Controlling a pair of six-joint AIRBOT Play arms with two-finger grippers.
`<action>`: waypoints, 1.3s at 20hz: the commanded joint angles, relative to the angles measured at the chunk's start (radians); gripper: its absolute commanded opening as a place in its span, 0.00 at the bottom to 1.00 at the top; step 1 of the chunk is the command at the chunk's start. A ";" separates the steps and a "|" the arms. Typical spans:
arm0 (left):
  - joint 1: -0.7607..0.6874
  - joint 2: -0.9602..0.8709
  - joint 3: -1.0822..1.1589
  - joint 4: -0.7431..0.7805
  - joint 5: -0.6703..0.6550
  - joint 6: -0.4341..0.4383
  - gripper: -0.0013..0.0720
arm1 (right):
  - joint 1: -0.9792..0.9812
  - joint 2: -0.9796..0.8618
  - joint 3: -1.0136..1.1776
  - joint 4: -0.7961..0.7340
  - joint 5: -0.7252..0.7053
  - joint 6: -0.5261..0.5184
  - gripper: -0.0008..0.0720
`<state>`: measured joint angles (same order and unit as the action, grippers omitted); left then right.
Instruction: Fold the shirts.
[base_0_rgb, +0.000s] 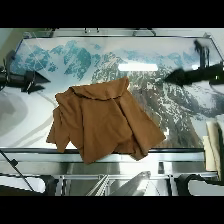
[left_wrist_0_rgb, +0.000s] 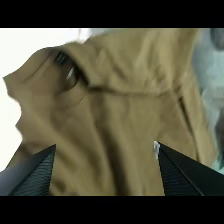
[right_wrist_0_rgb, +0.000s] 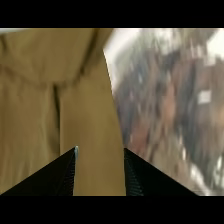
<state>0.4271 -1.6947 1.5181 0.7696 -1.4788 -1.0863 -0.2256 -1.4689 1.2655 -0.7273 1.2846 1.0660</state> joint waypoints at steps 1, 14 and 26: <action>0.014 -0.050 0.010 0.235 -0.117 -0.069 0.99 | -0.084 0.120 -0.309 -0.062 0.087 0.076 0.47; -0.051 -0.058 -0.180 0.308 0.066 -0.080 0.98 | -0.055 0.355 -0.827 -0.167 -0.131 0.416 0.52; -0.114 -0.144 -0.137 0.312 0.045 -0.051 0.03 | 0.066 0.153 -0.720 0.056 -0.334 0.182 0.04</action>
<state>0.2989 -1.8397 1.3785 1.0771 -1.4364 -1.1477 -0.1379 -1.3037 0.4786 -0.6861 1.0039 1.3052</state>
